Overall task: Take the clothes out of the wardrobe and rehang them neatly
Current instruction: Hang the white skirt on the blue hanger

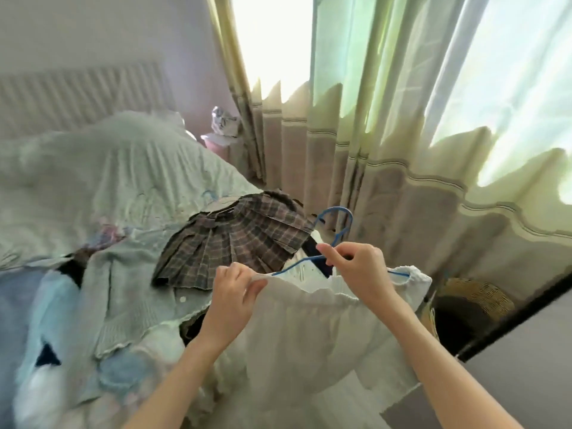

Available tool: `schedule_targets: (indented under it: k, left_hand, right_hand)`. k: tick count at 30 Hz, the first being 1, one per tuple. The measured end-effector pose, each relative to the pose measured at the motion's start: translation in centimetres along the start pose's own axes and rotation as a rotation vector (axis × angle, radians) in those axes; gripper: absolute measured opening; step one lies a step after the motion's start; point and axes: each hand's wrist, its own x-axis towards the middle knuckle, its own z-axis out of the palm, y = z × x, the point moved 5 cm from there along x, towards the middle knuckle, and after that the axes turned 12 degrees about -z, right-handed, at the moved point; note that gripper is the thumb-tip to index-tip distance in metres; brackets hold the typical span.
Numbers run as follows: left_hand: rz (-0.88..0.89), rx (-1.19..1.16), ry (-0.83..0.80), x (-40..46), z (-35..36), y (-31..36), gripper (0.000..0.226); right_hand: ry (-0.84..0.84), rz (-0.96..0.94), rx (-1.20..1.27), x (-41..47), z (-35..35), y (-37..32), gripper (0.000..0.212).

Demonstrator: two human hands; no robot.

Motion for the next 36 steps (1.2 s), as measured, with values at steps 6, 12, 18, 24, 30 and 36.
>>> schedule_targets:
  k: [6, 12, 18, 24, 30, 36]
  left_hand:
    - [-0.213, 0.033, 0.268, -4.1, -5.2, -1.4, 0.02]
    - [-0.415, 0.08, 0.451, -7.4, -11.9, -3.4, 0.031]
    - [-0.564, 0.092, 0.558, -10.2, -17.4, -6.3, 0.038]
    - [-0.518, 0.321, 0.7, -10.7, -24.6, -7.7, 0.024]
    - [-0.473, 0.5, 0.834, -8.3, -32.5, -9.3, 0.035]
    - [-0.507, 0.613, 0.896, -6.0, -39.8, -13.9, 0.036]
  right_hand:
    - [0.069, -0.311, -0.076, 0.7, 2.1, -1.2, 0.034]
    - [0.077, -0.275, -0.082, 1.7, 4.9, 1.0, 0.048]
    - [-0.1, -0.342, -0.053, 2.9, 10.5, -5.0, 0.046]
    - [-0.018, -0.416, -0.086, 3.4, 15.4, -12.7, 0.045]
    - [-0.021, -0.561, -0.042, 6.6, 19.6, -20.3, 0.063]
    - [-0.096, -0.567, 0.053, 10.1, 26.0, -26.5, 0.045]
